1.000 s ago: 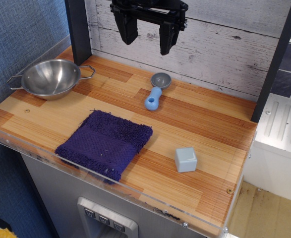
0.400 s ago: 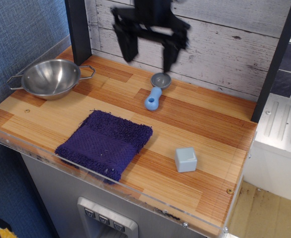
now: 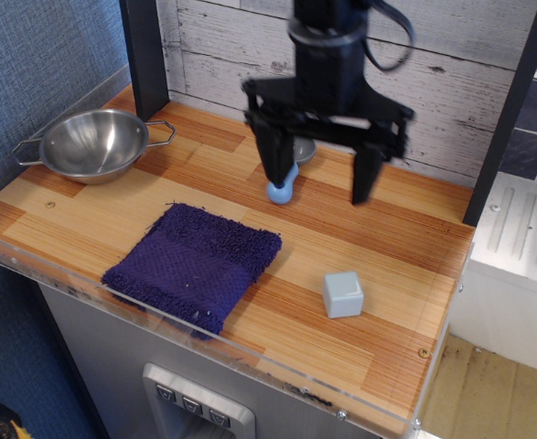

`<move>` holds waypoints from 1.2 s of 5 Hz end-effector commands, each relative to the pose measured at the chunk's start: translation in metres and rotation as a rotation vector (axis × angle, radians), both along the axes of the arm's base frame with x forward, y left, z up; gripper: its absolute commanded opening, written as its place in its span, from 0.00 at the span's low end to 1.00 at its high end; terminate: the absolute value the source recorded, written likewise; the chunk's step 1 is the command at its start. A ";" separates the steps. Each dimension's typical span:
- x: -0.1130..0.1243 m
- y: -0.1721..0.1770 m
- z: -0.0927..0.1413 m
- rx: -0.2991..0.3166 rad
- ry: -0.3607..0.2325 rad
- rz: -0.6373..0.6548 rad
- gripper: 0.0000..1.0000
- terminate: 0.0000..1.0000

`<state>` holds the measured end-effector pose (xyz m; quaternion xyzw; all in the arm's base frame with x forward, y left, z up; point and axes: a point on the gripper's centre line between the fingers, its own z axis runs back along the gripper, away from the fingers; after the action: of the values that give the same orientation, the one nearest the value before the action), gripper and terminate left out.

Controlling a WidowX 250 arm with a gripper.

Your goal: Move blue cube to the upper right corner of table.

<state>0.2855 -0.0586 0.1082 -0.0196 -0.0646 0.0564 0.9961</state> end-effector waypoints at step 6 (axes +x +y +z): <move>0.000 -0.033 -0.087 -0.042 0.015 0.343 1.00 0.00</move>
<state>0.2766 -0.0894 0.0102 -0.0198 -0.0436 0.2279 0.9725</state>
